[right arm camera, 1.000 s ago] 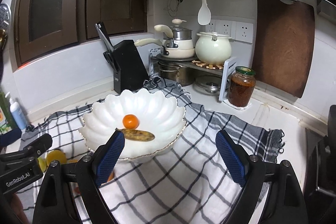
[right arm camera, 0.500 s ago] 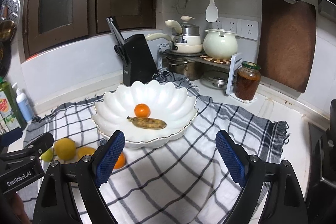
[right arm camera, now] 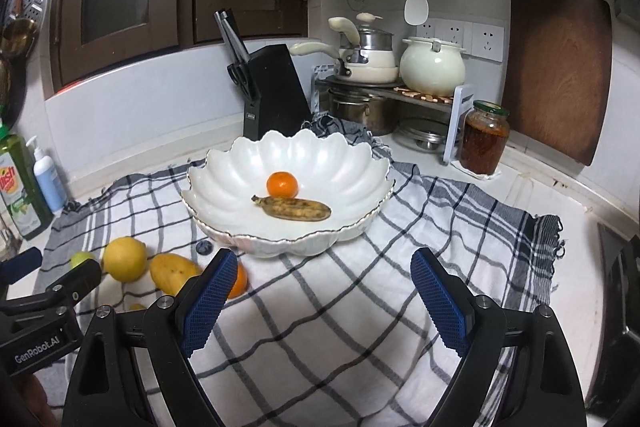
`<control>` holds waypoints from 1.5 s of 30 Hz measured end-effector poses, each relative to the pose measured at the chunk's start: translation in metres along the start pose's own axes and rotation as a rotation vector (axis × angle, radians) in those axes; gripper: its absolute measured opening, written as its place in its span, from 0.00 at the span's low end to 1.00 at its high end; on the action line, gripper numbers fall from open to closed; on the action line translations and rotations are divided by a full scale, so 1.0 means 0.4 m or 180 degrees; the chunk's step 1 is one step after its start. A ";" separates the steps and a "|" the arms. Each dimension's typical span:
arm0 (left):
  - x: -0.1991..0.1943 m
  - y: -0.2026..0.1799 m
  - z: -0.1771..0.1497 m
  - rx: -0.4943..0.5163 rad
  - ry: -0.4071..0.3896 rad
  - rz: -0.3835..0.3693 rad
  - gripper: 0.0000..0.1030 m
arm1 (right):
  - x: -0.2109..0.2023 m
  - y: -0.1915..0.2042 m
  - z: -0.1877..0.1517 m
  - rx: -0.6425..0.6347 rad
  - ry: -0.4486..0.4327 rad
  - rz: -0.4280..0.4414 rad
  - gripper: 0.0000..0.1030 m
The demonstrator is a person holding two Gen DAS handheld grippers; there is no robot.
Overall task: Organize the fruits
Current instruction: 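Withdraw both tools from the bowl back toward the remaining fruits, then grasp the tangerine with the right tool while the left tool approaches the yellow pomelo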
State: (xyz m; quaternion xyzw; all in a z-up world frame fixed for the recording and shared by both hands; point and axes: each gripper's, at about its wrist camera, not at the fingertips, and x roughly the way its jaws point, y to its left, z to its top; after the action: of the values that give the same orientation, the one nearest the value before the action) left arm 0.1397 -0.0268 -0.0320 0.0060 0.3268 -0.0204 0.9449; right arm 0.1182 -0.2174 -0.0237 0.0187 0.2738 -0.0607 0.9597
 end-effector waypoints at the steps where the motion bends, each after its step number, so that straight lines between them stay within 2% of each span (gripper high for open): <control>1: 0.003 0.002 -0.004 0.0002 0.0002 0.0009 0.94 | 0.003 0.000 -0.002 -0.0006 0.0007 0.0005 0.87; 17: 0.079 0.080 -0.056 -0.0084 0.0142 0.0174 0.94 | 0.101 0.082 -0.055 -0.0156 0.0230 0.0175 0.87; 33: 0.160 0.149 -0.028 -0.0201 0.0280 0.0285 0.94 | 0.225 0.164 -0.051 -0.0249 0.0476 0.0340 0.86; 45: 0.200 0.157 -0.018 -0.0247 0.0354 0.0258 0.94 | 0.299 0.170 -0.053 -0.0141 0.0727 0.0489 0.72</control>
State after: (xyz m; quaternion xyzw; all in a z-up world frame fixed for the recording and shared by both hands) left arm 0.2008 0.0335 -0.0873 -0.0164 0.3788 0.0310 0.9248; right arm 0.2166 -0.1610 -0.1048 0.0251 0.3804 0.0215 0.9242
